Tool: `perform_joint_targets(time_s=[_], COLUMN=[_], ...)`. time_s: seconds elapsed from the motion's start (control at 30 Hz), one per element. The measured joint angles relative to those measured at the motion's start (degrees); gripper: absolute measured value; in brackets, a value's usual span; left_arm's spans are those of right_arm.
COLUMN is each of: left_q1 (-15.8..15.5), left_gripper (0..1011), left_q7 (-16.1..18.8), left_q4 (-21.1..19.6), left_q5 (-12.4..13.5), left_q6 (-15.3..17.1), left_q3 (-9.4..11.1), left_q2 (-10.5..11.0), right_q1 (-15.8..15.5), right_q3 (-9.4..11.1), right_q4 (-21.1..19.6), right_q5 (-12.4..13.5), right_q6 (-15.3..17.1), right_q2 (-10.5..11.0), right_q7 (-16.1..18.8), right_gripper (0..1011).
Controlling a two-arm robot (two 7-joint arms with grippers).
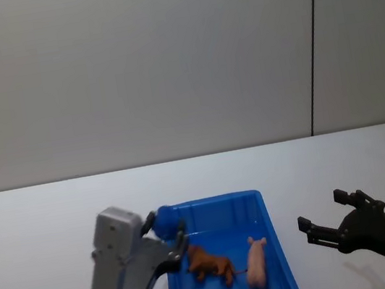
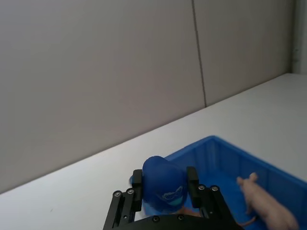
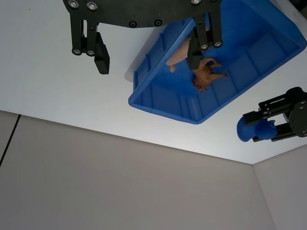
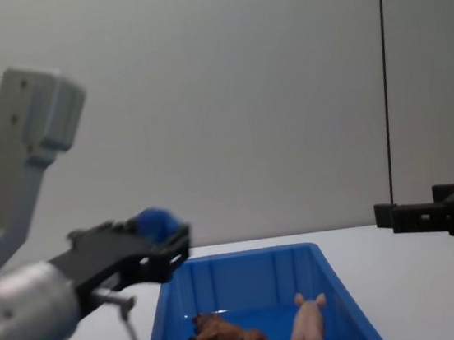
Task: Pick up the two dolls from the table and place them into the box.
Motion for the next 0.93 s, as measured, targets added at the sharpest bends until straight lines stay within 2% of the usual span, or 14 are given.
perform_joint_targets(time_s=[0.23,0.3,0.33,0.43,0.53,0.93], left_q1=[-2.6,-3.4,-4.0,-4.8,-5.2,-5.7], left_gripper=[741,773,835,891,1000,1001], left_q7=[-4.1,-5.5,-6.4,-7.8,-9.0,-11.3], left_q4=[1.3,1.9,2.4,3.0,3.3,3.1], left_q5=[1.3,1.6,1.8,2.0,2.1,1.8], left_q6=[-0.7,-0.9,-1.1,-1.3,-1.7,-2.7], left_q3=[1.1,1.5,1.8,2.1,2.2,2.2], left_q2=[-2.5,-3.4,-4.0,-4.8,-5.3,-5.5], right_q1=[0.0,0.0,0.0,0.0,0.0,0.0], right_q3=[0.0,0.0,0.0,0.0,0.0,0.0], right_q4=[0.0,0.0,0.0,0.0,0.0,0.0], right_q5=[0.0,0.0,0.0,0.0,0.0,0.0], right_q6=[0.0,0.0,0.0,0.0,0.0,0.0], right_q2=[0.0,0.0,0.0,0.0,0.0,0.0], right_q7=[0.0,0.0,0.0,0.0,0.0,0.0], right_gripper=[1001,1001,1001,1001,1001,1001])
